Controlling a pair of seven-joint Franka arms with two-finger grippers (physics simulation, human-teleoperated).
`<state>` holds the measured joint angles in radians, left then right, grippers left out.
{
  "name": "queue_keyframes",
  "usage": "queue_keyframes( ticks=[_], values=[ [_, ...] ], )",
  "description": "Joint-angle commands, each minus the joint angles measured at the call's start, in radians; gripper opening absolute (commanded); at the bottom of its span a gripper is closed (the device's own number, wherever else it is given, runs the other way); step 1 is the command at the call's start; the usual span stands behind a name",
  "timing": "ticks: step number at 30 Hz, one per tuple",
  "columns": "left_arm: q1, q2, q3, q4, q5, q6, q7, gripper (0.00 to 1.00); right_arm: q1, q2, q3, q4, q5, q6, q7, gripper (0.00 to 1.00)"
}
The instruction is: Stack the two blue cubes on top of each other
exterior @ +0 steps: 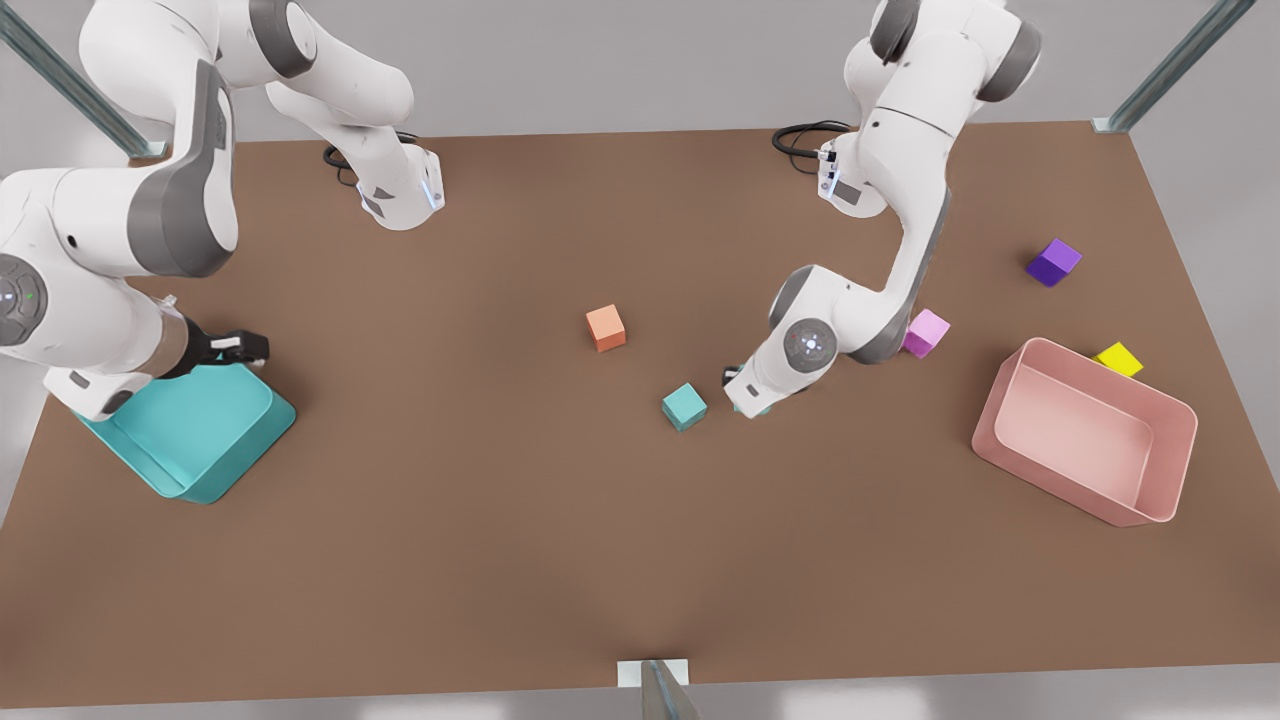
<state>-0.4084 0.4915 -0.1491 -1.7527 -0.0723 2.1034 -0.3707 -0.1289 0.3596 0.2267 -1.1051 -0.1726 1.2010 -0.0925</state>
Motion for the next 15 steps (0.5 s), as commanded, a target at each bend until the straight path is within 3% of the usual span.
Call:
queue_keyframes(
  ticks=[1,4,15],
  values=[
    [-0.043,0.056,0.0,0.081,-0.004,-0.026,-0.425,0.69,0.0,-0.001,0.0,-0.001,-0.001,-0.017,-0.214,1.0],
    [-0.084,0.159,0.0,0.252,-0.001,-0.097,-0.485,0.7,0.0,-0.001,0.0,-0.01,-0.001,-0.017,-0.214,1.0],
    [-0.128,0.196,0.0,0.251,-0.004,-0.1,-0.556,0.7,0.0,0.002,0.0,-0.019,0.001,-0.017,-0.214,1.0]
  ],
)
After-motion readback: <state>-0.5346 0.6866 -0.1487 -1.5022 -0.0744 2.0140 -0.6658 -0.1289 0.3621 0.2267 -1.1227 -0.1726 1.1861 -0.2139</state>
